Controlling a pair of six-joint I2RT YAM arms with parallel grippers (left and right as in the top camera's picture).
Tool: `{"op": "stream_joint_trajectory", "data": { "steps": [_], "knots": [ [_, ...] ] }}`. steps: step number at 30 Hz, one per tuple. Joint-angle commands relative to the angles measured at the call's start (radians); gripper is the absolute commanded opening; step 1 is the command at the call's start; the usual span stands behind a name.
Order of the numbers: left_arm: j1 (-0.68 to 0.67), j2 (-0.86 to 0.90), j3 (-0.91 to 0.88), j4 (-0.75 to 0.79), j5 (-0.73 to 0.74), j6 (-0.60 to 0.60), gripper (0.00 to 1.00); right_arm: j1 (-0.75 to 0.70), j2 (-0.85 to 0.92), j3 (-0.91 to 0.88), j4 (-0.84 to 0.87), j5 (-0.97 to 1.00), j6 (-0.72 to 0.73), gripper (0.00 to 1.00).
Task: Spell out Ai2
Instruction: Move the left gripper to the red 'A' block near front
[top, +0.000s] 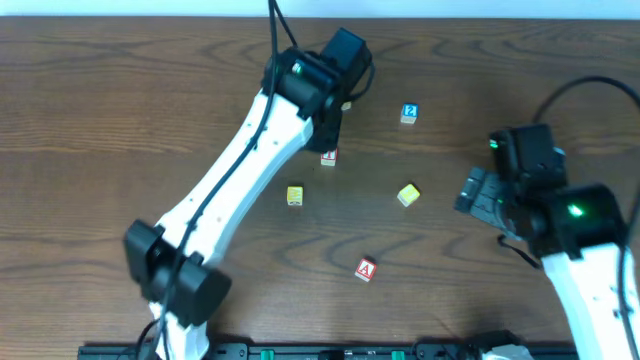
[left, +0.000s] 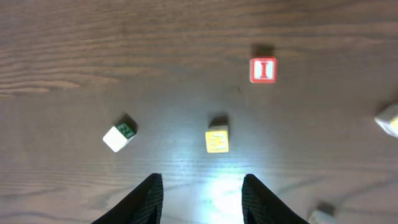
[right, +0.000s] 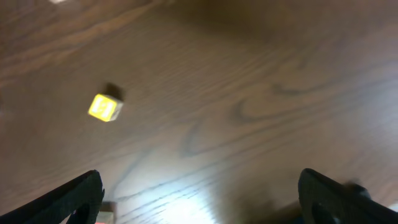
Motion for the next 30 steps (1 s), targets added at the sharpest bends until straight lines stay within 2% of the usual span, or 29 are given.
{"op": "stream_joint_trajectory", "data": {
  "steps": [1,5,7,8,9,10,12,14,16,22,30],
  "knots": [
    [-0.049,-0.118,-0.125,-0.003,-0.012,0.021,0.44,-0.032,-0.026,-0.014,-0.022,0.026,-0.021,0.99],
    [-0.107,-0.285,-0.344,0.079,-0.013,0.003,0.48,-0.035,-0.042,-0.014,-0.039,0.020,-0.021,0.99],
    [-0.145,-0.383,-0.496,0.170,-0.004,-0.005,0.54,-0.035,-0.063,-0.015,-0.035,0.011,-0.036,0.99],
    [-0.162,-0.424,-0.565,0.218,-0.003,-0.006,0.62,-0.035,-0.077,-0.015,-0.031,0.012,-0.035,0.99],
    [-0.185,-0.473,-0.654,0.285,0.003,-0.005,0.77,-0.035,-0.097,-0.015,-0.026,0.012,-0.036,0.99],
    [-0.202,-0.514,-0.732,0.347,0.004,-0.008,0.84,-0.035,-0.122,-0.015,-0.018,0.012,-0.039,0.99],
    [-0.230,-0.572,-0.856,0.459,0.020,-0.027,0.91,-0.035,-0.161,-0.015,-0.008,0.012,-0.041,0.99],
    [-0.249,-0.599,-0.952,0.565,0.060,-0.027,0.90,-0.035,-0.202,-0.015,-0.003,0.012,-0.043,0.99],
    [-0.254,-0.587,-0.984,0.602,0.081,-0.009,0.90,-0.035,-0.216,-0.015,-0.006,0.011,-0.043,0.99],
    [-0.256,-0.489,-0.993,0.616,0.127,0.069,0.89,-0.035,-0.205,-0.015,-0.025,0.011,-0.043,0.99],
    [-0.256,-0.404,-0.993,0.655,0.374,0.203,0.89,-0.035,-0.168,-0.015,-0.020,0.012,-0.043,0.99]
  ]
}}
